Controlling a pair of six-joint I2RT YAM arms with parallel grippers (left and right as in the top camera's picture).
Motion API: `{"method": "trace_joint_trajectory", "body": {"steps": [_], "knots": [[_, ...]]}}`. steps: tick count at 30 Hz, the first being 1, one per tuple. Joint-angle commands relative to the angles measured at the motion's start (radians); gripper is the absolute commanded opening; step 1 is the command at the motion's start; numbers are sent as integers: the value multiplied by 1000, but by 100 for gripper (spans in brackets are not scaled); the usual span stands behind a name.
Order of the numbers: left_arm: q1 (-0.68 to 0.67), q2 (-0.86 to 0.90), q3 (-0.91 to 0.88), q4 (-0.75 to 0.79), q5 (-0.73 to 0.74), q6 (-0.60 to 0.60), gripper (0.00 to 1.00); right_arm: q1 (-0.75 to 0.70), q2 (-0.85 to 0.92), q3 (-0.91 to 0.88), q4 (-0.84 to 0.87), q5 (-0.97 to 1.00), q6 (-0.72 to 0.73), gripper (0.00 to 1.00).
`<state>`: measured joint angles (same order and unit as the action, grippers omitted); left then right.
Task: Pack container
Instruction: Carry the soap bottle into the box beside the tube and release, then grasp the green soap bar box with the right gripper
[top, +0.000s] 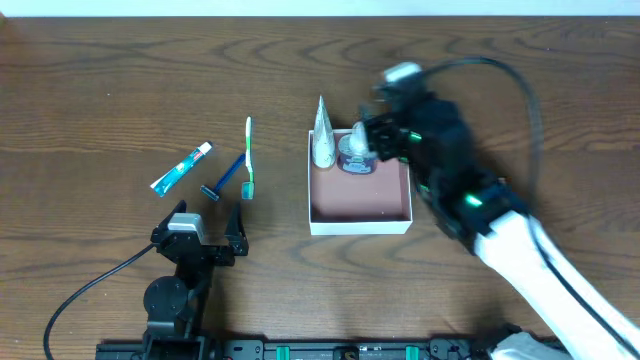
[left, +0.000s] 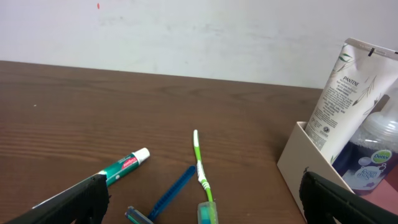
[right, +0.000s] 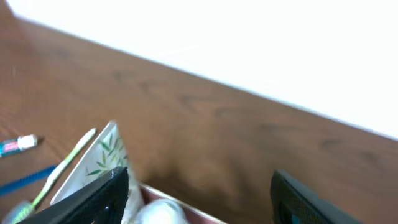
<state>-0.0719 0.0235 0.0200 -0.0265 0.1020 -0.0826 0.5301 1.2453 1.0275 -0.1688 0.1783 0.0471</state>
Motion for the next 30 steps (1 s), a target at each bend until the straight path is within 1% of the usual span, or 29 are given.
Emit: {"method": "trace_joint_trajectory", "body": {"steps": [1,4,7,10,12,15,20,22,24,30], "knots": [[6,0,-15,-36,18,-9,98,-42,-150,12,-119,98,89,77],[6,0,-15,-36,18,-9,98,-109,-264,12,-324,134,261,82],[6,0,-15,-36,18,-9,98,-204,-328,12,-537,133,440,85],[6,0,-15,-36,18,-9,98,-311,-327,9,-736,137,571,90],[6,0,-15,-36,18,-9,98,-377,-302,-9,-801,136,622,93],[6,0,-15,-36,18,-9,98,-464,-241,-58,-795,136,661,95],[6,0,-15,-36,18,-9,98,-546,-111,-140,-668,86,736,96],[6,0,-15,-36,18,-9,98,-563,-49,-161,-629,71,786,96],[6,0,-15,-36,18,-9,98,-571,13,-169,-601,68,831,99],[6,0,-15,-36,18,-9,98,-573,189,-172,-467,12,861,99]]}}
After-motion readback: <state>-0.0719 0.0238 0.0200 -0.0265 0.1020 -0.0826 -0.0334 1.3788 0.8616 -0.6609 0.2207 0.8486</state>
